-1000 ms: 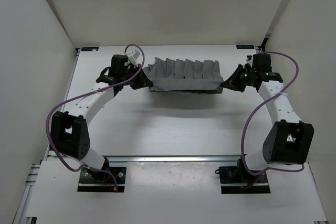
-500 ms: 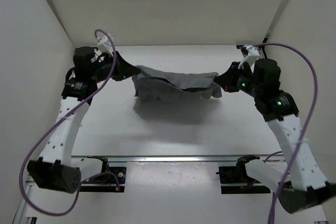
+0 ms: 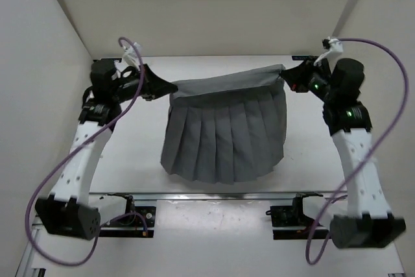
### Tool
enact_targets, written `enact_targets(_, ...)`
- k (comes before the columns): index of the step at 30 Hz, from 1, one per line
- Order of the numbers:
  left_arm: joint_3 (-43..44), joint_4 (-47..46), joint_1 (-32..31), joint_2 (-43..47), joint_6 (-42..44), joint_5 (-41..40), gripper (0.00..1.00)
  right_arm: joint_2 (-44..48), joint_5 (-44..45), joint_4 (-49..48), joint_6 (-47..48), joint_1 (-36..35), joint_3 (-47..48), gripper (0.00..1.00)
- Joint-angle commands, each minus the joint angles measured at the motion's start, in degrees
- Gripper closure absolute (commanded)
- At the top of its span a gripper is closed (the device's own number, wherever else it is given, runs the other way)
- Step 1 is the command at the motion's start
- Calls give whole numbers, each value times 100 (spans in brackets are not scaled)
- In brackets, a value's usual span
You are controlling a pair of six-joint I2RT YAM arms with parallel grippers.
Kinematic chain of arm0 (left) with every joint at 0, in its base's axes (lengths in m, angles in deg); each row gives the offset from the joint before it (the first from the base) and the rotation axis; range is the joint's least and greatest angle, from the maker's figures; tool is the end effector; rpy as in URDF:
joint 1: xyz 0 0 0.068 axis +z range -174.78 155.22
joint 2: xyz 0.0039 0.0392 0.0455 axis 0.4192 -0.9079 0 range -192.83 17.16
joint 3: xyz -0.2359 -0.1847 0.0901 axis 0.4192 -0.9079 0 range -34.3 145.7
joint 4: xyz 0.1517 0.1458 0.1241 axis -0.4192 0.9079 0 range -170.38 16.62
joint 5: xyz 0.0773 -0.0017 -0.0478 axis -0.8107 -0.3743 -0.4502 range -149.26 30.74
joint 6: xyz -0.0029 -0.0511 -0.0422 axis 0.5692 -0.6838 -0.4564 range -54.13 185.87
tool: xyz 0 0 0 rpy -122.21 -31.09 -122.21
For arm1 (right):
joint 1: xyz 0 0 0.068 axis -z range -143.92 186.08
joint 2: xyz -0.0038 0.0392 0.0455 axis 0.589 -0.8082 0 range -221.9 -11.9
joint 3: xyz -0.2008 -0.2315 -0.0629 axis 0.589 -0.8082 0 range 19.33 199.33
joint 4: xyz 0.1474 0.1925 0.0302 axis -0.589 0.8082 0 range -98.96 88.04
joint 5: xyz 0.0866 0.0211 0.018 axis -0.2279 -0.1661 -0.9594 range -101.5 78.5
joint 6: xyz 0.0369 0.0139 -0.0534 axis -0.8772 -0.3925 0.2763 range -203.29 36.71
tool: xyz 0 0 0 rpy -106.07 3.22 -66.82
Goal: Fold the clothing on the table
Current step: Flatten the skirt out
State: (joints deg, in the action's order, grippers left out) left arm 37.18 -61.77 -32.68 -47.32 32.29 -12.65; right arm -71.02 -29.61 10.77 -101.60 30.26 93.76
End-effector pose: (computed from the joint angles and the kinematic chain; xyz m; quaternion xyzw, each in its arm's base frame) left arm 0.2067 -0.0672 0.4540 0.0855 0.7496 -0.4922 0.4342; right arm 0.1871 0.0354 0.4836 -0.0275 0.7320 0.2532 0.6320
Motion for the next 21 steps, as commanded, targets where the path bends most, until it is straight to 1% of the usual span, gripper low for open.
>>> enact_targets(1, -495, -656, 105, -983, -455, -284, 100, -899, -1011, -899, -621, 574, -343, 100)
enact_targets(2, -373, -796, 113, -1195, -508, -249, 100, -1266, -1150, -1022, -648, 574, -168, 100)
enact_targets(3, -241, -876, 122, -1624, -509, -292, 100, -1696, -1203, -1049, -648, 765, 104, 99)
enact_targets(4, 160, -885, 131, -2089, -500, -267, 100, -1831, -1291, -1076, -683, 845, 237, 100)
enact_targets(5, 643, -903, 140, -2338, -509, -240, 100, -2197, -1413, -1111, -735, 898, 612, 100)
enact_targets(6, 961, -938, 166, -2767, -561, -136, 100, -2514, -1441, -1120, -797, 986, 1069, 100)
enact_targets(7, 1582, -964, 175, -3119, -736, -65, 100, -2709, -1519, -1120, -850, 1056, 1282, 100)
enact_targets(8, 2171, -982, 184, -3270, -894, -12, 100, -2885, -1590, -1120, -885, 1092, 1728, 100)
enact_targets(9, 2490, -1034, 210, -3542, -965, 15, 100, -3061, -1608, -1120, -911, 1153, 2107, 100)
enact_targets(10, 3059, -974, 297, -3762, -1053, 15, 100, -3080, -1599, -1059, -868, 1206, 2293, 100)
enact_targets(11, 3552, -921, 246, -3816, -1123, 93, 100, -3158, -1617, -1067, -868, 1207, 2556, 100)
enact_targets(12, 3783, -895, 280, -3939, -1194, 120, 100, -3176, -1617, -1033, -824, 1241, 2741, 100)
enact_targets(13, 3811, -964, 333, -3905, -1229, 146, 100, -3151, -1669, -997, -798, 1294, 2752, 100)
enact_targets(14, 3646, -999, 359, -3809, -1256, 234, 100, -3116, -1722, -1006, -824, 1286, 2726, 100)
enact_targets(15, 3358, -1017, 412, -3730, -1221, 278, 100, -2976, -1748, -1067, -789, 1303, 2465, 100)
enact_targets(17, 2654, -1061, 369, -3266, -1063, 191, 100, -2564, -1766, -1138, -797, 1268, 1814, 100)
enact_targets(19, 1454, -1061, 342, -2870, -826, 129, 100, -2186, -1775, -1190, -876, 1207, 605, 100)
enact_targets(20, 1082, -1087, 298, -2589, -790, 86, 100, -1914, -1810, -1173, -868, 1154, 268, 100)
enact_targets(21, 339, -1122, 202, -2290, -694, 50, 100, -1781, -1836, -999, -859, 1119, -388, 100)
